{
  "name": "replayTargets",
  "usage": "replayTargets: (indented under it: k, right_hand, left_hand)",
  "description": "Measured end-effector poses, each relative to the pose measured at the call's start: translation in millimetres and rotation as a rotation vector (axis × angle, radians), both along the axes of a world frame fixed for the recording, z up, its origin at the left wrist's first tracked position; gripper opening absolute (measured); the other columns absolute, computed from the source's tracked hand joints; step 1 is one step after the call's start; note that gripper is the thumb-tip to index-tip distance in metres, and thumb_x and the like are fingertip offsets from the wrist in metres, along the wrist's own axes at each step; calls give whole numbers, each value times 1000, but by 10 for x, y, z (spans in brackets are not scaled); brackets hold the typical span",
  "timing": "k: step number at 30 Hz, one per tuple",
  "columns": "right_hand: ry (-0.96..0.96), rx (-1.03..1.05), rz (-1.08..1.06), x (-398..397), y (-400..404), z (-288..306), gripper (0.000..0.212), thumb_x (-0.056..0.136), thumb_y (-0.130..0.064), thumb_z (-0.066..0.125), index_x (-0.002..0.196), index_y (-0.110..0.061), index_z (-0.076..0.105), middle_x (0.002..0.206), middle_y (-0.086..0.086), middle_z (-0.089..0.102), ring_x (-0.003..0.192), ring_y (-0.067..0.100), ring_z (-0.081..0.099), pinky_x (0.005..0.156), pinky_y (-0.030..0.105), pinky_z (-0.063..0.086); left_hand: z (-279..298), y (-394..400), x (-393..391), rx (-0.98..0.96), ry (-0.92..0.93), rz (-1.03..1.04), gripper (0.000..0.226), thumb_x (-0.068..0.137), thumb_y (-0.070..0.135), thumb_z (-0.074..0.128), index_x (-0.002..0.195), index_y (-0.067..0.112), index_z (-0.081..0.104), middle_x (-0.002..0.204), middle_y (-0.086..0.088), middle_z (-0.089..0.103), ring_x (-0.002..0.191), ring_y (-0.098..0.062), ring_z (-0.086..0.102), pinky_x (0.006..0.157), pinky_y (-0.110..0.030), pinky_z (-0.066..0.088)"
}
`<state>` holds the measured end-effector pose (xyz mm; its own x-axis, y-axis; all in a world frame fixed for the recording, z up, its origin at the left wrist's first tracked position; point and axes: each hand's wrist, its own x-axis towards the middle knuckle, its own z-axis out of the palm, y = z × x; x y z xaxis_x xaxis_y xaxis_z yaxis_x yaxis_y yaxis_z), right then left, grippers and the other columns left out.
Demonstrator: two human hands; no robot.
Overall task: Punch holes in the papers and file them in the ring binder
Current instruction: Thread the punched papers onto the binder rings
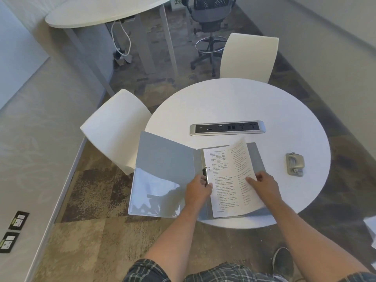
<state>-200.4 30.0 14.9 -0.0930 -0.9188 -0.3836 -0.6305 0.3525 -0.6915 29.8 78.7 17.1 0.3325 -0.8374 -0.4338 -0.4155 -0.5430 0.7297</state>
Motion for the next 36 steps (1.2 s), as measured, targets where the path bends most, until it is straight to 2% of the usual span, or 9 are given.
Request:
replayTargets:
  k: [3,9,13,15,18,20,25,32,36]
  right_hand:
    - [-153,-33,59,76,-20,172,23,91,-38,72,96,-18,62,91,-2,73,78,20,73,74,40,62]
    - [-442,-68,227,337,100,318,15,90,-29,77,102,-21,72,100,-3,78,92,11,74,80,31,57]
    - [-540,-53,253,355,140,264,35,83,-44,82,114,-29,73,120,-6,74,107,11,72,97,37,58]
    - [-544,-62,257,353,144,258,42,80,-47,83,116,-30,71,127,-5,71,110,13,72,99,40,57]
    - [-548,-68,226,354,118,259,54,76,-48,86,123,-30,65,131,-4,68,108,15,72,98,39,55]
    - [-562,-78,212,351,99,270,65,68,-56,87,124,-32,64,130,-3,69,107,17,72,97,40,56]
    - [-496,-98,256,336,85,302,51,76,-48,86,121,-40,64,125,-13,66,101,11,71,80,22,54]
    - [-490,-108,243,331,73,226,60,71,-57,87,124,-41,65,126,-18,67,100,12,74,87,31,59]
    - [-471,-95,233,329,76,221,64,73,-54,87,129,-35,63,121,-23,66,98,10,73,83,25,57]
  left_hand:
    - [136,-111,-152,-123,-3,-57,22,94,34,69,107,16,74,102,7,73,91,-9,69,83,-29,58]
    - [313,-271,-409,-163,405,55,22,94,32,74,75,21,78,72,2,76,72,-15,76,75,-35,64]
    - [298,-270,-340,-126,537,142,14,92,22,77,78,19,79,79,-9,77,73,-22,72,78,-37,64]
    - [300,-266,-329,-97,608,180,15,92,18,77,77,16,79,80,-15,75,75,-27,70,76,-38,65]
    - [316,-278,-344,-68,698,215,15,94,14,74,80,14,80,80,-12,76,68,-23,72,66,-30,63]
    - [322,-295,-347,-66,732,206,12,96,12,71,89,13,81,89,-12,80,72,-21,75,69,-31,64]
    - [295,-335,-345,-64,688,201,20,87,23,83,96,5,80,99,-16,79,77,-26,78,73,-39,65]
    - [248,-319,-325,-42,739,223,17,89,19,81,100,6,80,100,-14,80,81,-26,79,73,-38,65]
    - [245,-299,-333,-41,755,244,15,87,18,83,97,8,80,100,-13,80,78,-24,78,72,-39,64]
